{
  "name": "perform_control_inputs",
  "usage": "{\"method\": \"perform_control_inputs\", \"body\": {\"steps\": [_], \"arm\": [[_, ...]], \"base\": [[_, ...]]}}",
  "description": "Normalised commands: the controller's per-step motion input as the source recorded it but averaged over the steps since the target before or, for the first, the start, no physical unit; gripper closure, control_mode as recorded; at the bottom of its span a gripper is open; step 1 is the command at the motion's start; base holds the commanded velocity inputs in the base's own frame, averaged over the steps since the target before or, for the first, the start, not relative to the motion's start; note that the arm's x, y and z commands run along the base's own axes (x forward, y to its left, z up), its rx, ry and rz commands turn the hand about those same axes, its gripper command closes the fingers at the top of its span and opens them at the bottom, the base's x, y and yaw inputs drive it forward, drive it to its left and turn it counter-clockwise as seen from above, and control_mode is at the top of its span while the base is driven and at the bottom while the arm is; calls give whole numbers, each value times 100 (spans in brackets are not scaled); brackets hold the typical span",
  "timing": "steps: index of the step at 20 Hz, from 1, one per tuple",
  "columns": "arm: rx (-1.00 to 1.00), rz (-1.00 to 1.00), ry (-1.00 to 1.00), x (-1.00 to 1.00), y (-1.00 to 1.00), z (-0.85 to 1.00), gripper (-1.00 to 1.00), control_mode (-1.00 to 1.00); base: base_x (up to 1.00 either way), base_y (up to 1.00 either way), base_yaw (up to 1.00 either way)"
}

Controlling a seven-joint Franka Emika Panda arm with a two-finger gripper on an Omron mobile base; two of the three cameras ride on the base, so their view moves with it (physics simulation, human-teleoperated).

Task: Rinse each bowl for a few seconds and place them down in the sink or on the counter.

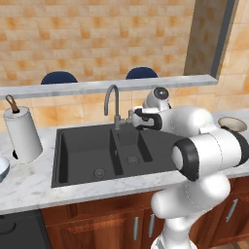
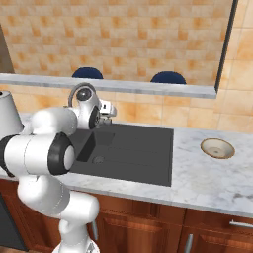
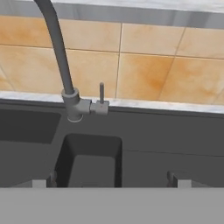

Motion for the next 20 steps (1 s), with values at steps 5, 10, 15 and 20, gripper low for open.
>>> {"method": "perform_control_inputs", "body": {"steps": [5,10,15,20], "arm": [[0,0,-1,29,0,-15,-100,-100],[0,0,-1,25,2,-16,-100,-100],[0,0,0,26,1,-12,-100,-100],[0,0,0,27,1,-12,-100,-100]], "base": [[0,0,0],[0,0,0],[0,0,0],[0,0,0]]}}
